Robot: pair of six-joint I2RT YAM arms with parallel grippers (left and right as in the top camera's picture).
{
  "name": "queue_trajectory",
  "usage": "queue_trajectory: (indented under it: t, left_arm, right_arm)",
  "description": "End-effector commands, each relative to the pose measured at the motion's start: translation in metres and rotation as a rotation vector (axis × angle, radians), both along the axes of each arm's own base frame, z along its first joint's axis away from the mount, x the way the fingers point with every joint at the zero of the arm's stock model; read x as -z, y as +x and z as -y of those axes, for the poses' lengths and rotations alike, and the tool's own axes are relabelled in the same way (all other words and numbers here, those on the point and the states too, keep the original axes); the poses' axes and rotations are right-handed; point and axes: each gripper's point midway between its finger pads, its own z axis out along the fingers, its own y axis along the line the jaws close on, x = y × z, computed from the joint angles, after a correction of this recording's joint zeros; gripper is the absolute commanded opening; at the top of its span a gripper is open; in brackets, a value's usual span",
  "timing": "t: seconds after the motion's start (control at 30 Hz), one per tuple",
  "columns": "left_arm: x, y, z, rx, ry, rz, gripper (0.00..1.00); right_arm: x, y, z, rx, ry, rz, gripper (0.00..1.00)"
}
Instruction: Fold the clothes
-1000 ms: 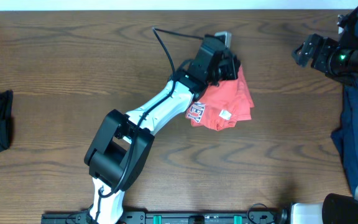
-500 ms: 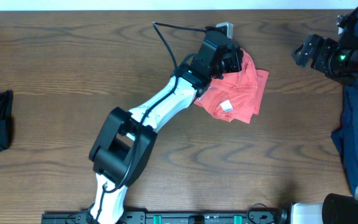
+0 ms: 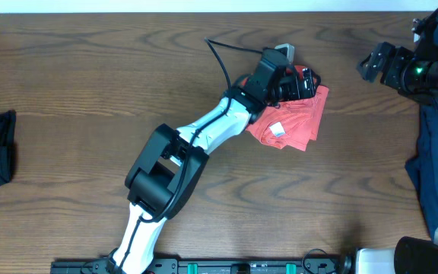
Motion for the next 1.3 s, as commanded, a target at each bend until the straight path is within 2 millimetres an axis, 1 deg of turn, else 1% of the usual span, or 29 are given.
queue_trajectory:
  t: [0.0,0.07,0.1,0.23,0.3,0.37,0.43,0.5,0.53,0.63,0.77,0.8,0.87,0.97,1.1,1.13,1.27]
  left_arm:
    - [-0.034,0.011,0.000,0.067,-0.070,0.050,0.98]
    - [-0.042,0.010,0.000,0.117,-0.085,0.069,0.98]
    - [-0.044,0.009,0.000,0.132,-0.084,0.061,0.98]
    - [-0.030,0.005,-0.008,0.123,-0.039,-0.012,0.98]
    - [-0.020,0.000,-0.010,0.124,-0.006,-0.041,0.94]
    - [-0.013,-0.002,-0.013,0.121,0.030,-0.048,0.94]
    - [-0.008,-0.001,-0.017,0.117,0.063,-0.037,0.98]
    - [-0.002,-0.001,-0.024,0.111,0.084,-0.058,0.98]
    - [0.003,-0.003,-0.028,0.108,0.098,-0.081,0.98]
    - [0.026,-0.016,-0.035,0.119,0.158,-0.165,0.97]
    - [0.059,-0.039,-0.031,0.182,0.236,-0.223,0.98]
    - [0.065,-0.043,-0.031,0.194,0.250,-0.229,0.98]
    - [0.068,-0.045,-0.030,0.203,0.258,-0.233,1.00]
    - [0.062,-0.046,-0.030,0.218,0.235,-0.237,1.00]
    - [0.039,-0.046,-0.036,0.253,0.212,-0.204,1.00]
    - [0.031,-0.045,-0.037,0.262,0.213,-0.176,1.00]
    - [-0.019,-0.042,-0.045,0.273,0.215,-0.050,1.00]
  right_arm:
    - [-0.008,-0.003,-0.001,-0.010,-0.012,0.026,0.99]
    - [-0.008,-0.003,-0.001,-0.010,-0.012,0.026,0.99]
    - [-0.008,-0.003,-0.001,-0.008,-0.010,0.026,0.99]
    - [-0.009,-0.003,-0.004,-0.013,0.010,0.027,0.99]
    - [-0.009,-0.003,-0.005,-0.014,0.015,0.028,0.99]
    - [-0.009,-0.003,-0.005,-0.015,0.016,0.027,0.99]
    - [-0.009,-0.003,-0.005,-0.015,0.016,0.026,0.99]
    - [-0.009,-0.004,-0.005,-0.015,0.017,0.020,0.99]
    - [-0.008,-0.005,-0.005,-0.015,0.017,0.020,0.99]
    - [-0.009,-0.004,-0.005,-0.009,0.021,0.021,0.99]
    - [-0.008,-0.005,-0.006,-0.007,0.025,0.016,0.99]
    - [-0.008,-0.005,-0.007,-0.009,0.027,0.013,0.99]
    - [-0.007,-0.007,-0.010,-0.018,0.033,0.006,0.99]
    - [-0.007,-0.008,-0.013,-0.025,0.039,0.000,0.99]
    - [-0.006,-0.009,-0.013,-0.025,0.040,-0.003,0.99]
    - [-0.006,-0.009,-0.013,-0.025,0.040,-0.004,0.99]
    - [-0.006,-0.010,-0.013,-0.026,0.041,-0.006,0.99]
